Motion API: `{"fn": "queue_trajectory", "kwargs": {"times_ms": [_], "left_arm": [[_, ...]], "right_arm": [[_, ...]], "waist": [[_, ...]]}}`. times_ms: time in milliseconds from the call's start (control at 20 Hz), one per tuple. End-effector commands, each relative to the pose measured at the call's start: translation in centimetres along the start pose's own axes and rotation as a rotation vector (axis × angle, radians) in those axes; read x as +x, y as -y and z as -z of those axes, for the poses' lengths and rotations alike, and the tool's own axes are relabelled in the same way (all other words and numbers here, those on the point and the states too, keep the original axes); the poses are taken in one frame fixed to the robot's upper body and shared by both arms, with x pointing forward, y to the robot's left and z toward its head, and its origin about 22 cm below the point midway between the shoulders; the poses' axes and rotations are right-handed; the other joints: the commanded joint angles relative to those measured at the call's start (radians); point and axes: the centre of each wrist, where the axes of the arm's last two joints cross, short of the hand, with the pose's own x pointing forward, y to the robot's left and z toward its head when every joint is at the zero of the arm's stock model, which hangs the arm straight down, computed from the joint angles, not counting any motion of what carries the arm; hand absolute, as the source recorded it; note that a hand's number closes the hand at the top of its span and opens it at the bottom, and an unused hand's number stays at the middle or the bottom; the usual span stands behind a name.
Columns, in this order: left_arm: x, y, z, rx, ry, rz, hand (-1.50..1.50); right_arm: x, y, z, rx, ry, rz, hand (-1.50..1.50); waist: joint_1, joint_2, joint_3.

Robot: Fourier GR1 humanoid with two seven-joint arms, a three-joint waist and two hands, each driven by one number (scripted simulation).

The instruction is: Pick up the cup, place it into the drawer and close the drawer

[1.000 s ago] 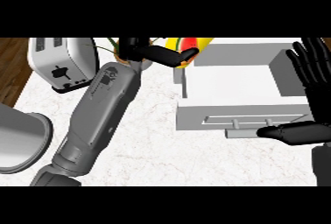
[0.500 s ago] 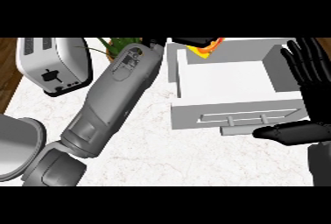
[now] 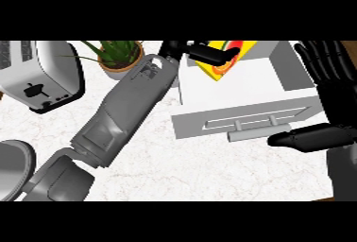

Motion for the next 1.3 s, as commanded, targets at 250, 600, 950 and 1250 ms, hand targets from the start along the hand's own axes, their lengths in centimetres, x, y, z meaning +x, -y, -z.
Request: {"fn": "queue_trajectory", "kwargs": {"times_ms": [250,600,950,1250], "left_arm": [[-3.1,0.2,-1.5,-0.011,-0.004,-0.050,-1.50],[-1.9,0.3,-1.3,-0.002,0.096,-0.255,-1.50],[-0.6,0.2,-0.9,0.126,0.201,-0.338,-1.50],[-1.6,0.1,-1.0,0.177,0.157,-0.358,-1.50]], "right_arm": [[0.6,-0.5,1.2,0.085,0.052,0.029,-1.50],[0.2,-4.4,1.9,0.437,0.059,0.176,1.50],[-0.3,-3.4,1.2,0.740,-0.139,-0.010,1.50],[-0.4,-2.9,-0.2,0.722,-0.232,-0.298,-1.50]], "waist": [[-0.063,0.015,-0.001],[-0.067,0.015,-0.003],[-0.017,-0.002,-0.003],[0.036,-0.013,-0.001]]}}
